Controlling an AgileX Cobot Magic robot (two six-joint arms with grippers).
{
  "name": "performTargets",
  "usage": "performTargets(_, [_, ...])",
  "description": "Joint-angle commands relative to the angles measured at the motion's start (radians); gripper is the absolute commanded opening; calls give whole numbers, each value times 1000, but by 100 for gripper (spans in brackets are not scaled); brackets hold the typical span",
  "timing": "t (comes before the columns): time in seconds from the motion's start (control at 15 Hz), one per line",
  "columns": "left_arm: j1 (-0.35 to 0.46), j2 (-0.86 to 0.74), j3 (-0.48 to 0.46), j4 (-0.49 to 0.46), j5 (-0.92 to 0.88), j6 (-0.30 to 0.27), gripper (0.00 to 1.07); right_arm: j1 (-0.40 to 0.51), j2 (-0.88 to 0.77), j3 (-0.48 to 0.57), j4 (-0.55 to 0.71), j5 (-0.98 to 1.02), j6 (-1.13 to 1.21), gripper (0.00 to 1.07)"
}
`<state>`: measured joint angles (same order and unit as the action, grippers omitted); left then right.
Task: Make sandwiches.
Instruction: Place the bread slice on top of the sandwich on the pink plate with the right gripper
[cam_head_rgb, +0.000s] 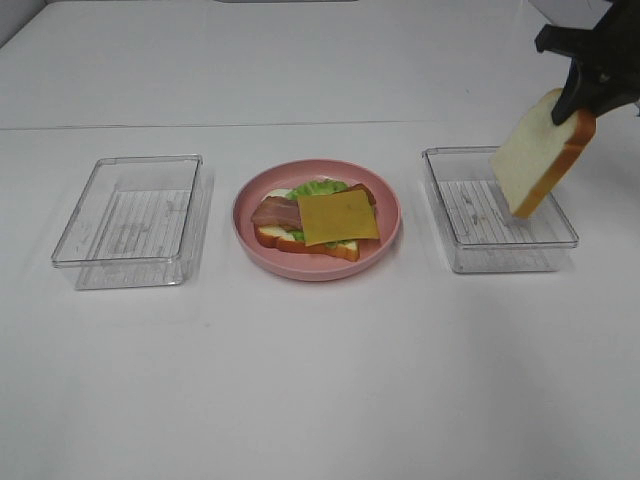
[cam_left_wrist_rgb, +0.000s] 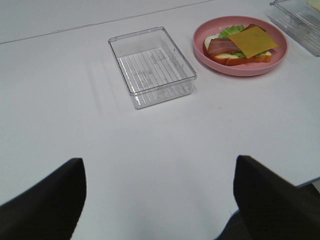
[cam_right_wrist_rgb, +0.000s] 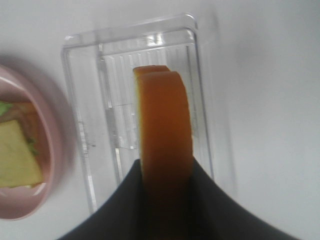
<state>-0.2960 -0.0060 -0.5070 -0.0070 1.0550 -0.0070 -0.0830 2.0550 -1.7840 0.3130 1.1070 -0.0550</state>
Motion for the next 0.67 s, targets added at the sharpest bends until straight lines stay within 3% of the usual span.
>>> performTargets(0.07, [1, -8, 7, -3, -10, 1, 77, 3, -68, -4, 135, 30, -47, 0])
performTargets(0.27, [1, -8, 7, -3, -10, 1, 77, 38, -82, 10, 370, 52, -113, 0])
performTargets(0.67, [1, -8, 7, -3, -10, 1, 77, 220, -61, 111, 458, -111, -113, 0])
